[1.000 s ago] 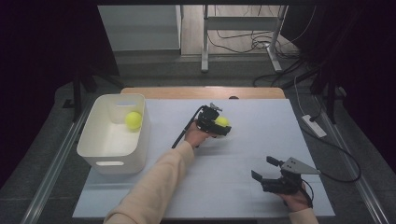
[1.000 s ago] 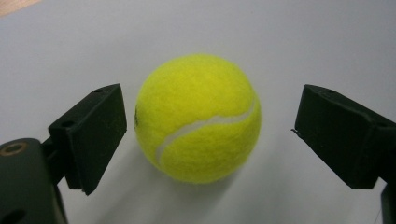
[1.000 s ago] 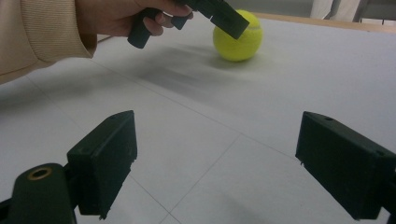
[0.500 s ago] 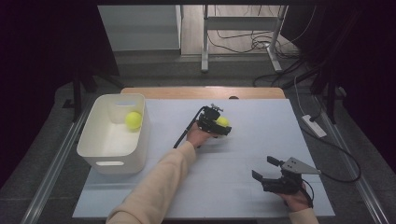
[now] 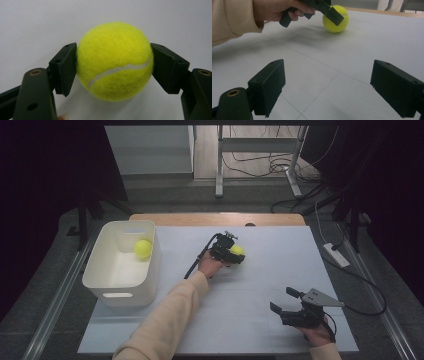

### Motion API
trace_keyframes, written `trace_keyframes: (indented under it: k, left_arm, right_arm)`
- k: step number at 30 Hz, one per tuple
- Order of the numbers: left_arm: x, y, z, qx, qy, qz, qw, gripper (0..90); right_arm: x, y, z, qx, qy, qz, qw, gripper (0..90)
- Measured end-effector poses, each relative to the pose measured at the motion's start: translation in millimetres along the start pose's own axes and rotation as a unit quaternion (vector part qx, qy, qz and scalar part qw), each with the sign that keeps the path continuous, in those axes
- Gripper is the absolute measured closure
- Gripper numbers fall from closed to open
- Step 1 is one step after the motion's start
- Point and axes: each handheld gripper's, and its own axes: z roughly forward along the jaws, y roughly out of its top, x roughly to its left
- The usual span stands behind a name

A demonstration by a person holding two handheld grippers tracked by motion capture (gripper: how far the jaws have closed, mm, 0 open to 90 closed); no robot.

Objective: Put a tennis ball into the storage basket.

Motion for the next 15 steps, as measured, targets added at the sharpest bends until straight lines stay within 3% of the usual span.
trace_keyframes:
  k: [15]
  left_arm:
    - [-7.2, 0.0, -29.7, -0.030, -0.015, 0.010, 0.9994, 27.1]
  right_arm:
    - [1.0, 0.4, -0.1, -0.001, 0.000, -0.002, 1.0000, 12.5]
